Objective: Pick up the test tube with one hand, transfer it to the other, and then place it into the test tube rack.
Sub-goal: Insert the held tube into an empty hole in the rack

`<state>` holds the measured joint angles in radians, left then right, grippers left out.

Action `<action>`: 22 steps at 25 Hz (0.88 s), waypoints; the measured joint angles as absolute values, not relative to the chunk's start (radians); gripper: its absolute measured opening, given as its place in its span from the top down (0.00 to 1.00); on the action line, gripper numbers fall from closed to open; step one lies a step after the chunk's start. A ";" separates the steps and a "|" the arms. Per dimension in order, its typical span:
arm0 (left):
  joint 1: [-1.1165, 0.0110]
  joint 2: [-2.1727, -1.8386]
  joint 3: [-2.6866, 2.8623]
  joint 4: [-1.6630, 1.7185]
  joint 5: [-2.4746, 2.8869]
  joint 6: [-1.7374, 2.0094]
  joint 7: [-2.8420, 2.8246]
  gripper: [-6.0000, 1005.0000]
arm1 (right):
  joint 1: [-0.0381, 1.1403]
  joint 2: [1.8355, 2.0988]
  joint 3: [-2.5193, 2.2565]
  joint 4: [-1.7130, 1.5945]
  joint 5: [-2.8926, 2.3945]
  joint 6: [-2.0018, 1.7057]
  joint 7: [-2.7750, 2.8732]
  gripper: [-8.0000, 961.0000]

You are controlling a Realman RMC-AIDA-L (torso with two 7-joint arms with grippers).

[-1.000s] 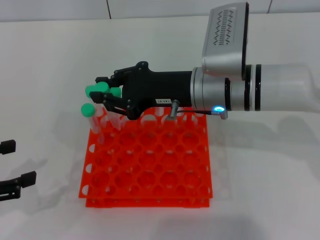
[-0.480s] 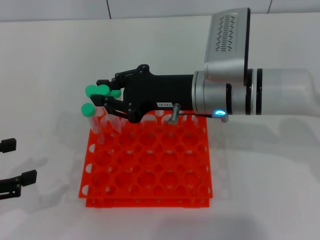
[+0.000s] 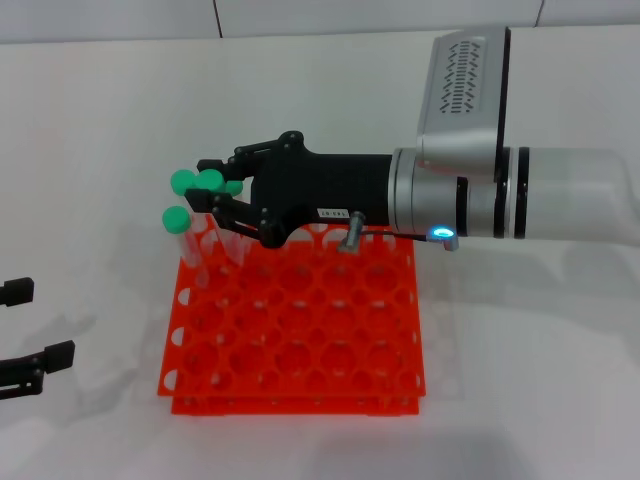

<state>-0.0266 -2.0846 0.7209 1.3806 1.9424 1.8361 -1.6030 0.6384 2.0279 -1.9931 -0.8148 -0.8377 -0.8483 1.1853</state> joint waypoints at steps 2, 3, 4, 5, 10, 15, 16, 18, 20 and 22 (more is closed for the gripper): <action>-0.028 -2.085 0.721 1.381 1.942 1.836 -1.603 0.12 | 0.638 2.028 -1.996 -0.814 -0.837 -0.845 1.185 0.71; -0.029 -2.085 0.721 1.381 1.942 1.836 -1.603 0.12 | 0.638 2.028 -1.997 -0.814 -0.837 -0.844 1.185 0.71; -0.029 -2.085 0.721 1.381 1.942 1.836 -1.603 0.12 | 0.637 2.028 -1.997 -0.813 -0.837 -0.843 1.185 0.71; -0.029 -2.085 0.721 1.381 1.942 1.836 -1.603 0.12 | 0.635 2.028 -1.997 -0.813 -0.836 -0.843 1.184 0.71; -0.029 -2.085 0.721 1.381 1.942 1.836 -1.604 0.12 | 0.621 2.028 -2.012 -0.810 -0.791 -0.843 1.139 0.71; -0.030 -2.084 0.721 1.381 1.942 1.836 -1.604 0.12 | 0.616 2.028 -2.022 -0.803 -0.752 -0.844 1.108 0.71; -0.030 -2.084 0.721 1.381 1.942 1.836 -1.604 0.12 | 0.616 2.028 -2.022 -0.802 -0.751 -0.844 1.108 0.71; -0.032 -2.084 0.721 1.381 1.942 1.836 -1.603 0.12 | 0.616 2.028 -2.022 -0.802 -0.751 -0.843 1.108 0.71; -0.035 -2.084 0.721 1.381 1.945 1.836 -1.603 0.12 | 0.617 2.028 -2.022 -0.802 -0.751 -0.843 1.108 0.71; -0.038 -2.083 0.721 1.381 1.951 1.836 -1.603 0.12 | 0.618 2.028 -2.022 -0.801 -0.751 -0.843 1.108 0.71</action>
<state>-0.0384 -2.0834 0.7210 1.3806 1.9506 1.8361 -1.6031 0.6177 2.0279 -2.0218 -0.8015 -0.7510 -0.8430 1.1079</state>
